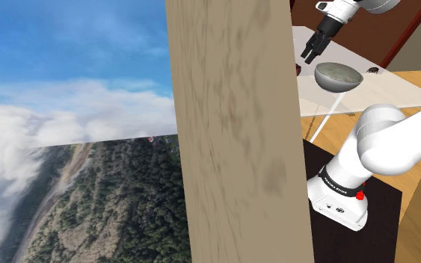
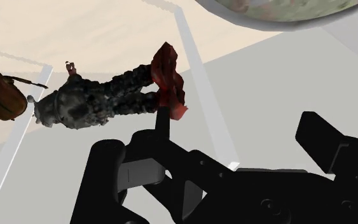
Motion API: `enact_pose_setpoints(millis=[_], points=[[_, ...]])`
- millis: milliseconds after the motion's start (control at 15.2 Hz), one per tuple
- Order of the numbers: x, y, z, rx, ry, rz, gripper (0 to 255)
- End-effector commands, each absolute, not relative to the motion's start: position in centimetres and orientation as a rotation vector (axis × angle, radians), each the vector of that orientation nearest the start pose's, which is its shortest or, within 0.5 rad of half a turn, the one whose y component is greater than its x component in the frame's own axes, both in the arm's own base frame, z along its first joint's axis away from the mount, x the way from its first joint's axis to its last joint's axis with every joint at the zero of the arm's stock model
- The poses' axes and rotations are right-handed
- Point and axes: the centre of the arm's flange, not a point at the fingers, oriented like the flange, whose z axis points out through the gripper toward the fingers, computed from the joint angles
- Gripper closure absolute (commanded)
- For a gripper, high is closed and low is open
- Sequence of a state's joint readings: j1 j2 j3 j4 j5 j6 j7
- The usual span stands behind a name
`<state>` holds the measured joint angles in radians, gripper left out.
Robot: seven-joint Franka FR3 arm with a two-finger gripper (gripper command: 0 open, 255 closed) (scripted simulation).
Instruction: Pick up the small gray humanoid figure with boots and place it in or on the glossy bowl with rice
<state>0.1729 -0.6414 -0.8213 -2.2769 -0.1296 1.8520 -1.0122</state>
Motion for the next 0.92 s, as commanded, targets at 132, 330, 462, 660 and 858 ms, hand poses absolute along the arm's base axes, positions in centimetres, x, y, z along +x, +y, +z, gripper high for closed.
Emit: enact_pose_setpoints(millis=[132, 330, 462, 660, 858], points=[[30.59, -29.89, 51.48, -2.829, -0.717, -0.393, 0], [30.59, -29.89, 51.48, -2.829, -0.717, -0.393, 255], [30.59, -29.89, 51.48, -2.829, -0.717, -0.393, 255], [30.59, -29.89, 51.48, -2.829, -0.717, -0.393, 255], [30.59, -29.89, 51.48, -2.829, -0.717, -0.393, 0]])
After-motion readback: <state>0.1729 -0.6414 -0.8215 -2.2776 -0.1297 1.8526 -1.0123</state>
